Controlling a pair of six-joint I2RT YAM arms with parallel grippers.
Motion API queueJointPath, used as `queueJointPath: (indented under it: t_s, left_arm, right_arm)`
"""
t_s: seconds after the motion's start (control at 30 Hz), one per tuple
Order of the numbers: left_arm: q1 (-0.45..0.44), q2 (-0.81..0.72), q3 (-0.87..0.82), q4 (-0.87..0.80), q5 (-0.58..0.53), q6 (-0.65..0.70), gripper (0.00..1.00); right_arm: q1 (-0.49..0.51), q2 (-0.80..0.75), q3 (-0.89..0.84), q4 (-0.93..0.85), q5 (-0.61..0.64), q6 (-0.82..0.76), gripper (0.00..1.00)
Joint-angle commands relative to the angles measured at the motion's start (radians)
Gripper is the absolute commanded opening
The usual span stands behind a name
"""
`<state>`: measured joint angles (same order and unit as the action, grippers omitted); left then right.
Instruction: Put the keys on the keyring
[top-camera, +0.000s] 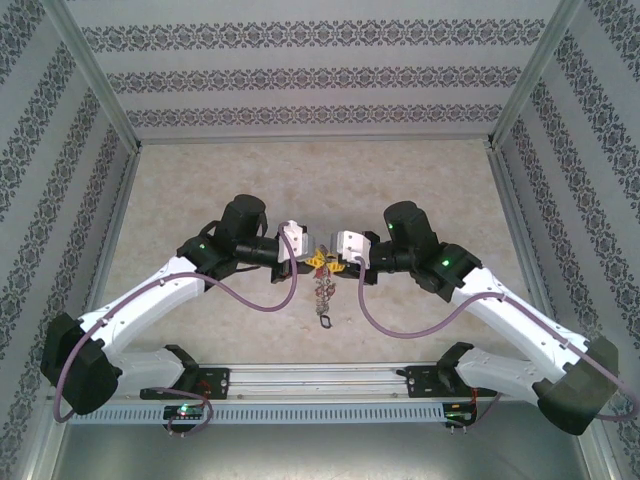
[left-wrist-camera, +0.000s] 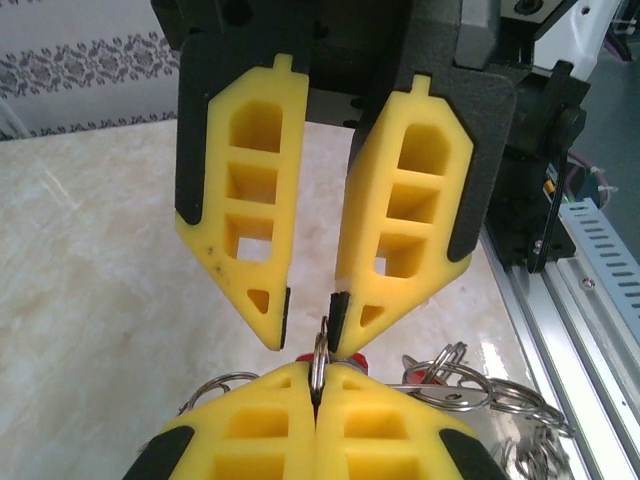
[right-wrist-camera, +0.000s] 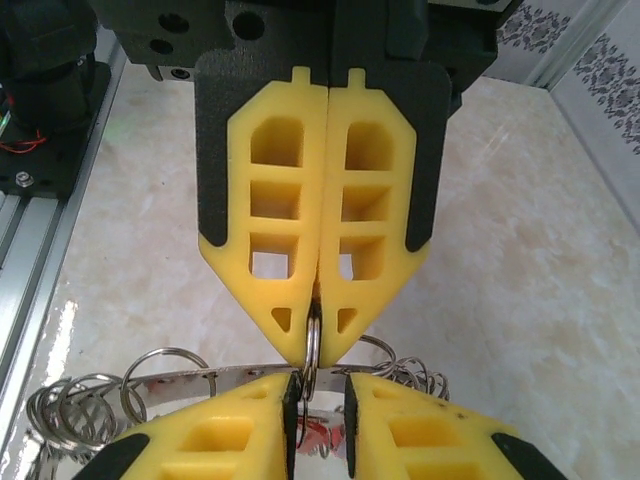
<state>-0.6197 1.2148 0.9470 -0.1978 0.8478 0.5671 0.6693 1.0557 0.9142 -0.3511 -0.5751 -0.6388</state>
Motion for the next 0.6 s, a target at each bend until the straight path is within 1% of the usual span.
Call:
queueJointPath:
  t_s: [0.0,0.1,0.23,0.37,0.43,0.57]
  left_arm:
    - [0.006,-0.037,-0.019,0.123,0.071,-0.056,0.00]
    - [0.011,-0.042,-0.039,0.178,0.083,-0.077,0.00]
    - [0.015,-0.043,-0.044,0.196,0.083,-0.094,0.00]
    - [0.018,-0.041,-0.057,0.239,0.092,-0.107,0.00]
    - [0.018,-0.043,-0.063,0.255,0.092,-0.116,0.00]
    - [0.018,-0.044,-0.068,0.264,0.098,-0.113,0.00]
  right_arm:
    - [-0.014,-0.020,-0.014,0.013,-0.008,-0.017,0.19]
    - [-0.012,-0.016,-0.012,-0.008,-0.009,-0.039,0.15]
    - [-0.012,-0.014,-0.021,-0.009,0.016,-0.039,0.15]
    - [-0.012,-0.011,-0.029,0.003,0.021,-0.034,0.19]
    - [-0.013,-0.007,-0.027,0.005,0.028,-0.032,0.24]
    - [-0.018,-0.024,-0.033,0.015,0.039,-0.026,0.24]
